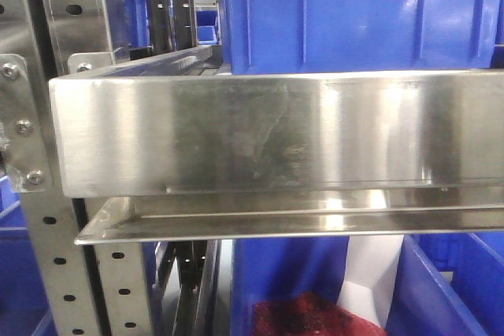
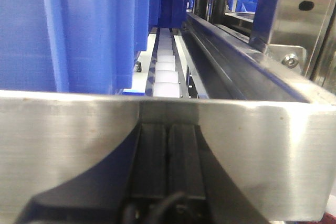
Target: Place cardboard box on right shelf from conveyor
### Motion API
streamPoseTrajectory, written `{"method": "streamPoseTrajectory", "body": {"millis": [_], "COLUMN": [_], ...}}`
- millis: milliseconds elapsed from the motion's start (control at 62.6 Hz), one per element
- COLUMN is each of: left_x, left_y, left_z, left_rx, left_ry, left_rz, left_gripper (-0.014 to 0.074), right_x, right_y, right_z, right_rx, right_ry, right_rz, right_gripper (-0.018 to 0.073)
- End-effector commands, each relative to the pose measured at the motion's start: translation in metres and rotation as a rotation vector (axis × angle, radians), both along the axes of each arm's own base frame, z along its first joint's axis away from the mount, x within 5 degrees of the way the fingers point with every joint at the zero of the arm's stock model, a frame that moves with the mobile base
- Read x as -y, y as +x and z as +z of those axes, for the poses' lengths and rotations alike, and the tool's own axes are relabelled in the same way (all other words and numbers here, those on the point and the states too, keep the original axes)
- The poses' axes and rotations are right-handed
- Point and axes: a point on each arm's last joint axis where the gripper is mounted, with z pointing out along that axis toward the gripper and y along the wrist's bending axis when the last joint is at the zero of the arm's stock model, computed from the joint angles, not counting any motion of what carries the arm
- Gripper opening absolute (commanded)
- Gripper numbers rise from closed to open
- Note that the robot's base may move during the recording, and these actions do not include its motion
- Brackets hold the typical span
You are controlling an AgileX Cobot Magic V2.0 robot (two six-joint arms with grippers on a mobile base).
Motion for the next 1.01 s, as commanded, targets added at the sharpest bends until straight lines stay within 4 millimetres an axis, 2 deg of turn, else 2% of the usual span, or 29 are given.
{"method": "streamPoseTrajectory", "body": {"millis": [0, 144, 288, 496, 639, 767, 991], "left_x": [-0.001, -0.001, -0.001, -0.001, -0.001, -0.001, -0.001], "left_y": [0.0, 0.0, 0.0, 0.0, 0.0, 0.0, 0.0], "left_z": [0.006, 0.006, 0.006, 0.006, 0.006, 0.006, 0.006], "left_rx": [0.094, 0.094, 0.094, 0.094, 0.094, 0.094, 0.094], "left_ry": [-0.008, -0.008, -0.008, -0.008, -0.008, -0.008, -0.008], "left_rz": [0.005, 0.005, 0.005, 0.005, 0.005, 0.005, 0.005], "left_gripper": [-0.0116, -0.0116, -0.0116, -0.0116, -0.0116, -0.0116, -0.0116], "right_x": [-0.001, -0.005, -0.016, -0.044, -0.063, -0.077, -0.08], "right_y": [0.007, 0.033, 0.063, 0.113, 0.14, 0.156, 0.177], "right_z": [0.029, 0.054, 0.08, 0.101, 0.096, 0.082, 0.059], "right_rx": [0.139, 0.117, 0.128, 0.172, 0.19, 0.148, 0.061], "right_ry": [0.004, -0.156, -0.341, -0.784, -1.048, -1.15, -1.4], "right_rz": [-0.003, 0.007, 0.095, 0.237, 0.31, 0.39, 0.443], "right_gripper": [0.0026, 0.0026, 0.0026, 0.0026, 0.0026, 0.0026, 0.0026]}}
